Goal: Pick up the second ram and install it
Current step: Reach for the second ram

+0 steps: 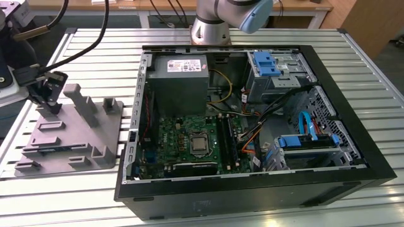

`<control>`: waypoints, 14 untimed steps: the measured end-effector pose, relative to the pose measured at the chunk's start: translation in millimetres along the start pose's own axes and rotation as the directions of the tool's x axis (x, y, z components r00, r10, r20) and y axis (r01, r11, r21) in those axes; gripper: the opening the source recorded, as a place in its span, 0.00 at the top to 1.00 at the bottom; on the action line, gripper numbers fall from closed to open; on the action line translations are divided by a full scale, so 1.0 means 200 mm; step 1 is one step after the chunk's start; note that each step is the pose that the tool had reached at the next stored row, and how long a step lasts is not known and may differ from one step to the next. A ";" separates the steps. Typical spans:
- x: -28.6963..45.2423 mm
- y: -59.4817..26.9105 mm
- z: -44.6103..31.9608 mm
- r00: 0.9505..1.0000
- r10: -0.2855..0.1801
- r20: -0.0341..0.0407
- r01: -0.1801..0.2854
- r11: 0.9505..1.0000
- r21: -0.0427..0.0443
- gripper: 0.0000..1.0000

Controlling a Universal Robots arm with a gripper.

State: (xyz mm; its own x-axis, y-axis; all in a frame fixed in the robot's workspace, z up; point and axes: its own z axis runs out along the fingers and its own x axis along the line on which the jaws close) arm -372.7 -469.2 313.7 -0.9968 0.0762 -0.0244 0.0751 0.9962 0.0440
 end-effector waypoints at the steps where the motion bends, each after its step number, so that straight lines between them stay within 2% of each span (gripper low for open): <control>1: 0.006 -0.009 0.007 1.000 0.000 0.000 0.000 1.000 0.000 0.90; 14: 0.081 -0.047 0.103 1.000 0.000 0.000 0.000 1.000 0.000 0.90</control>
State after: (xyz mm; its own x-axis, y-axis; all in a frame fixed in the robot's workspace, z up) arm -388.9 -476.5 292.2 -0.9968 0.0762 -0.0245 0.0751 0.9962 0.0440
